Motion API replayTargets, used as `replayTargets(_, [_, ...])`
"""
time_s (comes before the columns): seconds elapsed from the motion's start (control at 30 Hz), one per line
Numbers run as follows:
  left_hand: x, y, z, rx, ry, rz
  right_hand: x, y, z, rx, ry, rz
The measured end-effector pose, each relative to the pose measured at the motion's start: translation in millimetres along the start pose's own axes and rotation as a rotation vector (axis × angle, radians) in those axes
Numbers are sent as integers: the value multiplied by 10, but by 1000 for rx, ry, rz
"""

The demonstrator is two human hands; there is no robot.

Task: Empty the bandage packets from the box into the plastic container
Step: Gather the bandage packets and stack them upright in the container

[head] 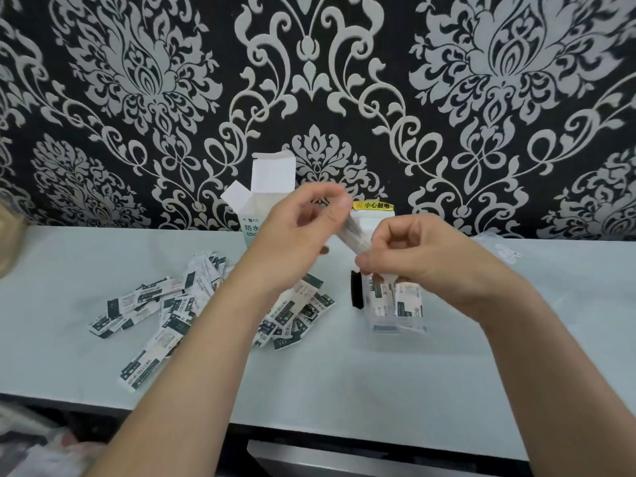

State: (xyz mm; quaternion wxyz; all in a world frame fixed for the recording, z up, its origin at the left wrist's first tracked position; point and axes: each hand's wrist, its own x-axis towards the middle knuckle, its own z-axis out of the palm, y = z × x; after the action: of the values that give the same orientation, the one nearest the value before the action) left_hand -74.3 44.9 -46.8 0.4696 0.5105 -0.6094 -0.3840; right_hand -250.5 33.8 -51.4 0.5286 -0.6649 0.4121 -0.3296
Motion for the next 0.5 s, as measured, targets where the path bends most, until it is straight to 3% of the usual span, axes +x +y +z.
replayTargets(0.1, [52,-23,129,-133,-22,-188,-1,59,-44,-435,108,-54])
replayTargets(0.2, [110,-98,287,-108,21,-200,5,108,-50,-679,159,-97])
replayTargets(0.27, [152,-155,350,-72,62,-189,10,149,-97,-632,154,-80])
replayTargets(0.4, [201,-190,394,-41,48,-164,75,262,-250,-146,174,76])
replayTargets(0.5, [229,-209,477,89,17,-108,110,349,-292,-116,126,202])
